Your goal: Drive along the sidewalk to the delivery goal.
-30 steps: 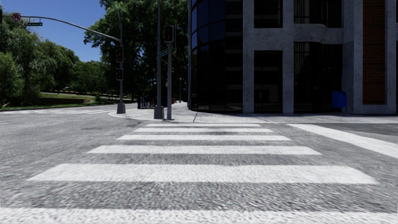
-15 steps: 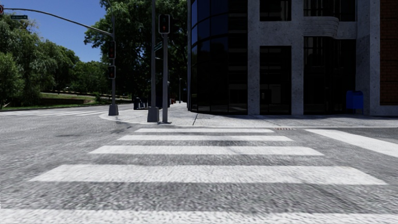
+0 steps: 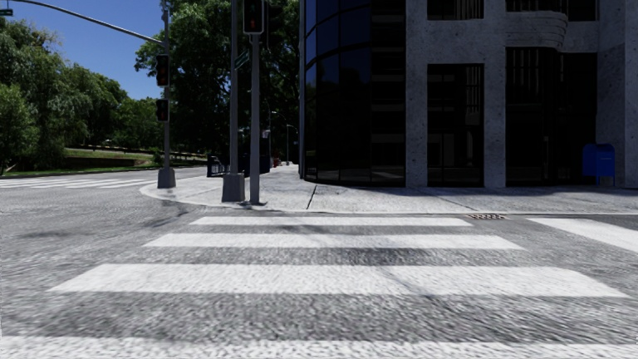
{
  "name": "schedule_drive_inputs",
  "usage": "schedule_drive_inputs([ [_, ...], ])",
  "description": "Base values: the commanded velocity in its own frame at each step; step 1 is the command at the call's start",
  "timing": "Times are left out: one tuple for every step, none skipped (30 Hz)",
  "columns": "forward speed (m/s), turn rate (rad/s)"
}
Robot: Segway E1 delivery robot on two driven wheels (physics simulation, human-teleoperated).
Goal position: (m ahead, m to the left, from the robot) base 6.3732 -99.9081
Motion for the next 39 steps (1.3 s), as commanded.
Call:
schedule_drive_inputs([
  [2.0,0.0],
  [2.0,0.0],
  [2.0,0.0],
  [2.0,0.0],
  [2.0,0.0],
  [2.0,0.0],
  [2.0,0.0],
  [2.0,0.0],
  [2.0,0.0],
  [2.0,0.0],
  [2.0,0.0],
  [2.0,0.0],
  [2.0,0.0],
  [2.0,0.0],
  [2.0,0.0],
  [2.0,0.0],
  [2.0,0.0],
  [2.0,0.0],
  [2.0,0.0],
  [2.0,0.0],
  [2.0,0.0],
  [2.0,0.0],
  [2.0,0.0],
  [2.0,-0.02],
  [2.0,-0.02],
  [2.0,-0.02],
  [2.0,-0.09],
  [2.0,-0.18],
  [2.0,-0.18],
  [2.0,-0.21],
  [1.92,-0.23],
  [1.78,-0.24],
  [1.78,-0.24],
  [1.74,-0.25],
  [1.73,-0.27],
  [1.73,-0.27],
  [1.73,-0.29],
  [1.73,-0.31],
  [1.73,-0.32],
])
